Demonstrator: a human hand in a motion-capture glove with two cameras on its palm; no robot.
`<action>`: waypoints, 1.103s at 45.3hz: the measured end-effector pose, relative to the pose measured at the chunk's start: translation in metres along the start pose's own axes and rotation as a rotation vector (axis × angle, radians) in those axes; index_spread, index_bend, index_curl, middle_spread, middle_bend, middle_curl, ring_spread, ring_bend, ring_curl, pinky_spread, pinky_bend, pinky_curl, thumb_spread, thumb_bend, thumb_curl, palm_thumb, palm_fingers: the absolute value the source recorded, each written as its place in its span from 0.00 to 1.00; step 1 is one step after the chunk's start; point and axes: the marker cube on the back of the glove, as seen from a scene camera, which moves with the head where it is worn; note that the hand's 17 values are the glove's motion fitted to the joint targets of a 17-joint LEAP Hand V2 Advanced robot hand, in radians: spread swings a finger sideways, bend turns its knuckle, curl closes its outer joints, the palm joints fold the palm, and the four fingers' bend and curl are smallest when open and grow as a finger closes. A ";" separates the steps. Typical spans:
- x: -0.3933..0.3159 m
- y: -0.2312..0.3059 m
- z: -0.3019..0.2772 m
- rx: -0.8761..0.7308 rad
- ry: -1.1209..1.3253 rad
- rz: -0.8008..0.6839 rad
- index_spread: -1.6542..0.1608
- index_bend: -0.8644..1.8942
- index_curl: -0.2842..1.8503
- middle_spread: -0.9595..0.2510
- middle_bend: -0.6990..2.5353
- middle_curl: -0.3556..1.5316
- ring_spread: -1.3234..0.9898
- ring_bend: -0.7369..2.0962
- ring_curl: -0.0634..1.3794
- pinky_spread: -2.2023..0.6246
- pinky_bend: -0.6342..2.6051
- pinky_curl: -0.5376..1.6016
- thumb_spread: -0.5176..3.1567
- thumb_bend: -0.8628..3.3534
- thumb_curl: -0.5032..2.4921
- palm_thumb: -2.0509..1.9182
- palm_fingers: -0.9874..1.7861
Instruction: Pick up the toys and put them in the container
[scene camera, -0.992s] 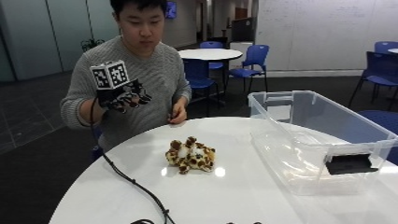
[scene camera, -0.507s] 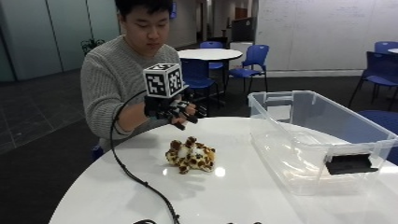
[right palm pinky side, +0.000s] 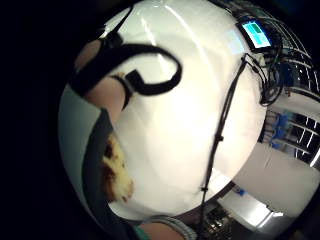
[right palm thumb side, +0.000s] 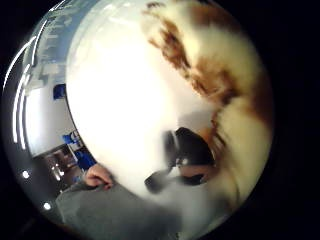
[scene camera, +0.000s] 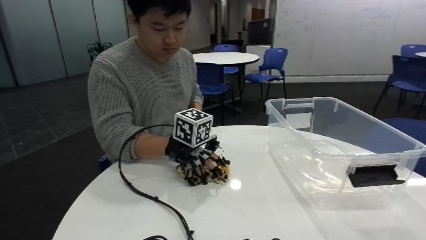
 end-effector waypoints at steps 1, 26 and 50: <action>-0.001 0.000 0.002 0.022 0.012 0.009 0.72 0.33 0.23 0.65 0.26 0.32 0.49 0.52 0.25 0.76 0.55 0.44 0.51 0.21 0.26 0.57 0.40; 0.005 0.002 -0.041 0.291 -0.028 0.000 0.69 0.37 0.20 0.60 0.33 0.39 0.38 0.68 0.37 0.65 0.56 0.43 0.48 0.25 0.36 0.69 0.60; -0.051 -0.015 -0.243 0.560 -0.091 -0.242 0.68 0.37 0.21 0.58 0.32 0.42 0.37 0.66 0.38 0.64 0.55 0.42 0.42 0.24 0.43 0.69 0.62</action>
